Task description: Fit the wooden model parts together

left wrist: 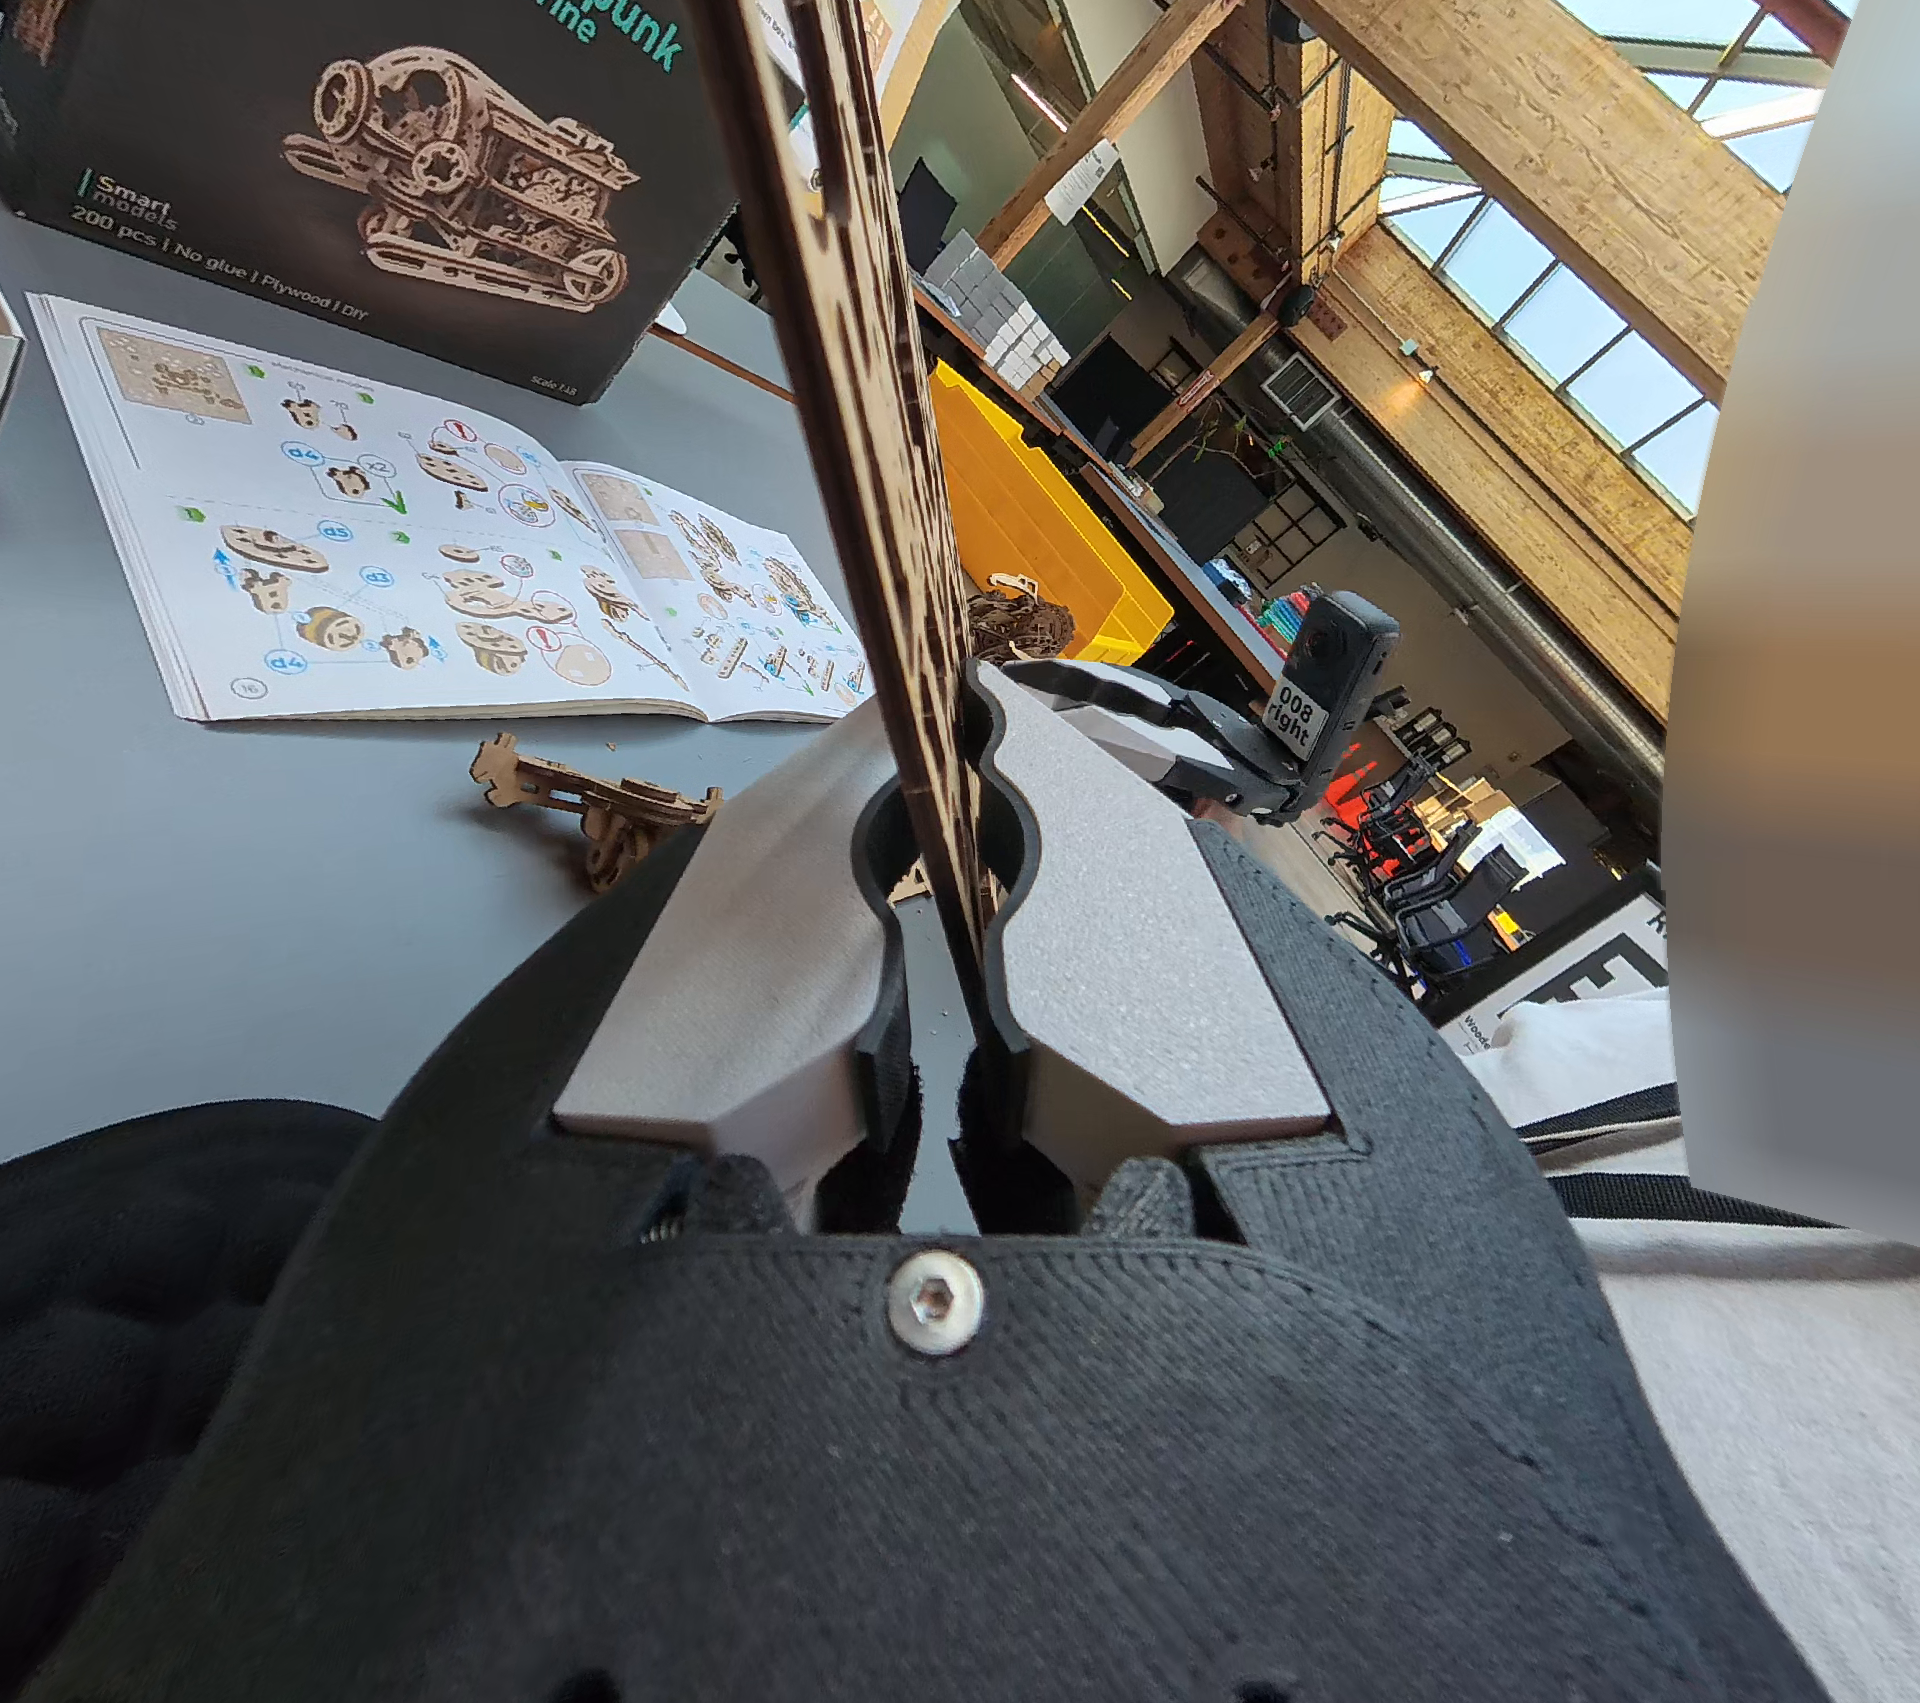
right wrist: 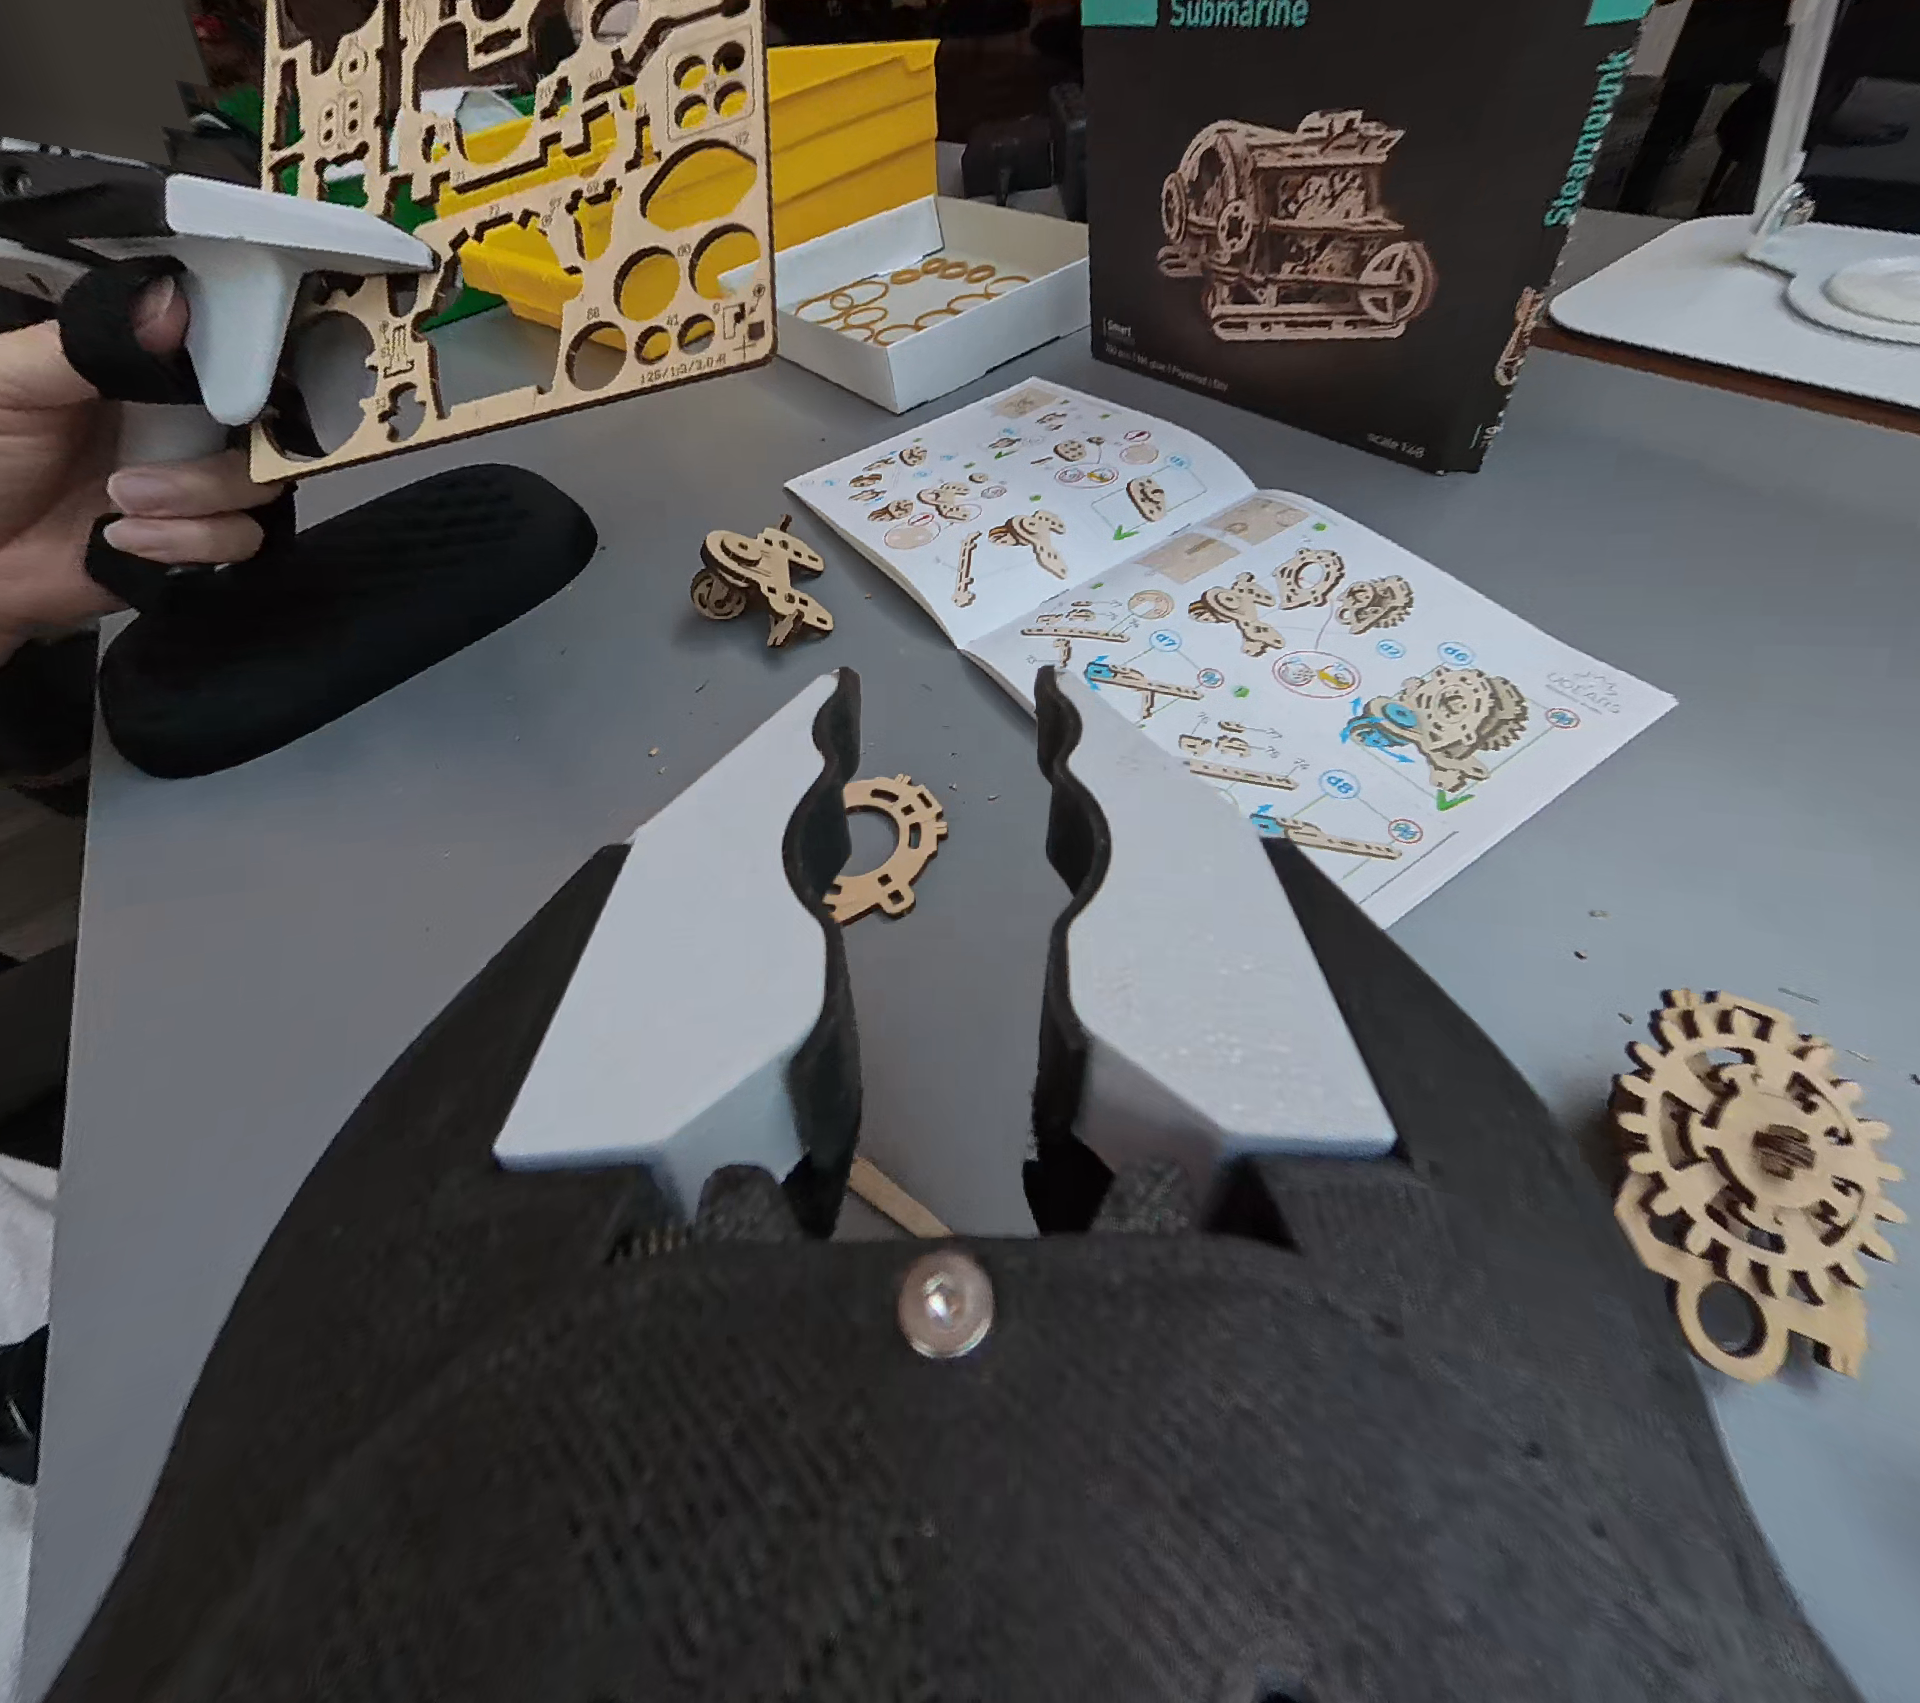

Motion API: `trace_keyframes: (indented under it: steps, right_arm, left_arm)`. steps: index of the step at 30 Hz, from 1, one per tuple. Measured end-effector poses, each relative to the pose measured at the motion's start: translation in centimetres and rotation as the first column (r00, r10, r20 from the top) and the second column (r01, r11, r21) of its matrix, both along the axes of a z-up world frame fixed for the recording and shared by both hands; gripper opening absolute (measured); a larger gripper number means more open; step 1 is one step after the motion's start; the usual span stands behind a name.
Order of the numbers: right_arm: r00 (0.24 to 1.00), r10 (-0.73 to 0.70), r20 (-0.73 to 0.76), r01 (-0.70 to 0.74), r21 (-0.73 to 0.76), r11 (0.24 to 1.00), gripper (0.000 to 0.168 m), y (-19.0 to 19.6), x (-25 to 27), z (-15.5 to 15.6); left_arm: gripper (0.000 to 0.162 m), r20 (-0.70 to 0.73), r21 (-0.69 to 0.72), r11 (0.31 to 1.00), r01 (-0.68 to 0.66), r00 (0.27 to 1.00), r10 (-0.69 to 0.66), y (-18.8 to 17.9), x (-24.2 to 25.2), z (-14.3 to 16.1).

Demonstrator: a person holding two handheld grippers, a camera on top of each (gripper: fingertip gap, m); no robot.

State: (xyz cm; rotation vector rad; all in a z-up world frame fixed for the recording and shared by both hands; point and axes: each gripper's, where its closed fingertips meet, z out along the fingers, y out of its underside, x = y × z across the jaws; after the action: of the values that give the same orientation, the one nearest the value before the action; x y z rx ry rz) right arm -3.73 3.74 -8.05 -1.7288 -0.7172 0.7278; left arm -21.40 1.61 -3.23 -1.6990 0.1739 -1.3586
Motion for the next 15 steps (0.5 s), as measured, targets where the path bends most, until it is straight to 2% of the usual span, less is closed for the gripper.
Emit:
trace_keyframes:
  steps: [8,15]
  right_arm:
    - [0.957,-0.231,-0.175,0.254,0.122,0.959,0.028,1.6,5.1,3.8]
    - [0.892,-0.284,-0.351,0.355,0.156,0.922,0.026,1.5,8.1,6.3]
  left_arm:
    - [0.001,-0.005,-0.002,1.000,0.020,1.000,-0.020,0.2,0.6,0.0]
    - [0.001,-0.018,-0.006,1.000,0.028,0.999,-0.028,0.3,0.7,0.0]
